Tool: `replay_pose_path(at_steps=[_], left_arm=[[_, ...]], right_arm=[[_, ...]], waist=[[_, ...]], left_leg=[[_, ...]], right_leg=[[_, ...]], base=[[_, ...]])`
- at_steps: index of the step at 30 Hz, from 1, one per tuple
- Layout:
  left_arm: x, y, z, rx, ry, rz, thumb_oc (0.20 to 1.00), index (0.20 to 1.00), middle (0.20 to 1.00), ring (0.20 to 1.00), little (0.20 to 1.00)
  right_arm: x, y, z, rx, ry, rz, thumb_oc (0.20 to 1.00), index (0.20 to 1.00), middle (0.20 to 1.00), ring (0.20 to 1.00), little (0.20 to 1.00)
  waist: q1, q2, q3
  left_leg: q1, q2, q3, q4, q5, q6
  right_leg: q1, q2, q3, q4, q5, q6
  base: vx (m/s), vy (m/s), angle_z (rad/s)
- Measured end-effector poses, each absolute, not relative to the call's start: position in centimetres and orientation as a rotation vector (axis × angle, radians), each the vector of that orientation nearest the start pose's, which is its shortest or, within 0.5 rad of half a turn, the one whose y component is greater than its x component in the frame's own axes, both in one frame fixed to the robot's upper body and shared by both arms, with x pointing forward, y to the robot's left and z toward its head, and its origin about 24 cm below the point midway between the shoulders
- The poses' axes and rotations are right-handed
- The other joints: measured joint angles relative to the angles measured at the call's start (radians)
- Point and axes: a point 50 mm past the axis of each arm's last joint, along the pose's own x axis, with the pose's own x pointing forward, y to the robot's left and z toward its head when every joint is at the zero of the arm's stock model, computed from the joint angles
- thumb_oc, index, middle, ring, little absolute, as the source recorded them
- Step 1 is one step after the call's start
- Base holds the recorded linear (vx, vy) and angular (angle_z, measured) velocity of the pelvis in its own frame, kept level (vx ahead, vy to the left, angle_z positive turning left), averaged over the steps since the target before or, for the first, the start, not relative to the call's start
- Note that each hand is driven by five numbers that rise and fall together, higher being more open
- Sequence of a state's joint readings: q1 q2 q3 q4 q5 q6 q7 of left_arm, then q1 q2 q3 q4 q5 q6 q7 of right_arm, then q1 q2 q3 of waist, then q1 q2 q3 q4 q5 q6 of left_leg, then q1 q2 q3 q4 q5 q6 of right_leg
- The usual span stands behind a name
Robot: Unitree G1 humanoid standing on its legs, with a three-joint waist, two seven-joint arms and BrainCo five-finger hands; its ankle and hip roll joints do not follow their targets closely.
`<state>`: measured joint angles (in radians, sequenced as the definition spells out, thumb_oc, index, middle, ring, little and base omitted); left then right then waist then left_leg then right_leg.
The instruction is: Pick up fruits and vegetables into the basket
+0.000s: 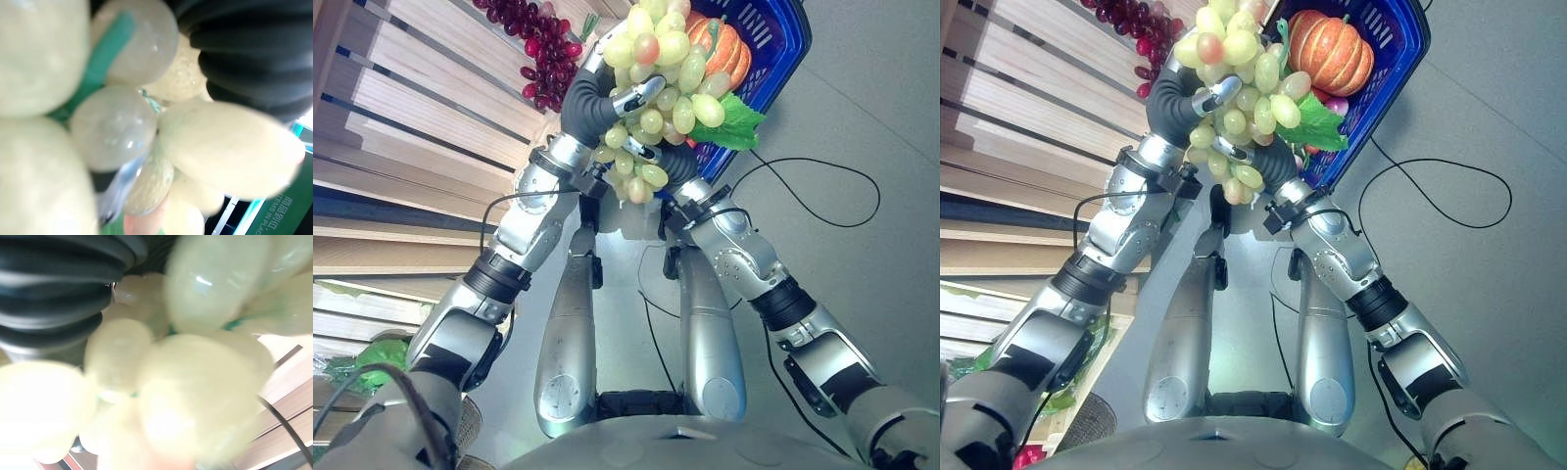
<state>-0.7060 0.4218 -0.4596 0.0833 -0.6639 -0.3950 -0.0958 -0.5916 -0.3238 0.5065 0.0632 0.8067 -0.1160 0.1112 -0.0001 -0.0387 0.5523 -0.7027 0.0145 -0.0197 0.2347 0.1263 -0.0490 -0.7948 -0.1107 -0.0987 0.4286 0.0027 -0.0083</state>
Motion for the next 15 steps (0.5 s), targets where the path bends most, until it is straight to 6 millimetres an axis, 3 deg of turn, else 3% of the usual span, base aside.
replay_pose_path(at_steps=[8, 15], left_arm=[[30.9, 8.3, 22.4, -0.12, -0.752, -0.6, 1.0, 1.0, 1.0, 1.0, 1.0], [30.8, 9.4, 22.3, -0.05, -0.832, -0.346, 1.0, 1.0, 1.0, 1.0, 1.0]], right_arm=[[30.7, -5.6, 16.6, 0.341, -0.313, 0.755, 0.2, 0.2, 0.2, 0.2, 0.2], [30.9, -5.9, 16.6, 0.345, -0.315, 0.735, 0.2, 0.2, 0.2, 0.2, 0.2]], waist=[[0.003, 0.0, 0.0], [0.019, 0.0, 0.0]], left_leg=[[0.0, 0.0, -0.002, -0.01, 0.005, 0.001], [0.009, 0.0, -0.003, -0.013, 0.006, -0.001]], right_leg=[[0.0, 0.0, -0.003, -0.007, 0.0, 0.0], [0.006, 0.001, -0.003, -0.006, 0.001, -0.002]], base=[[0.0, 0.0, 0.0], [0.0, 0.0, 0.0]])
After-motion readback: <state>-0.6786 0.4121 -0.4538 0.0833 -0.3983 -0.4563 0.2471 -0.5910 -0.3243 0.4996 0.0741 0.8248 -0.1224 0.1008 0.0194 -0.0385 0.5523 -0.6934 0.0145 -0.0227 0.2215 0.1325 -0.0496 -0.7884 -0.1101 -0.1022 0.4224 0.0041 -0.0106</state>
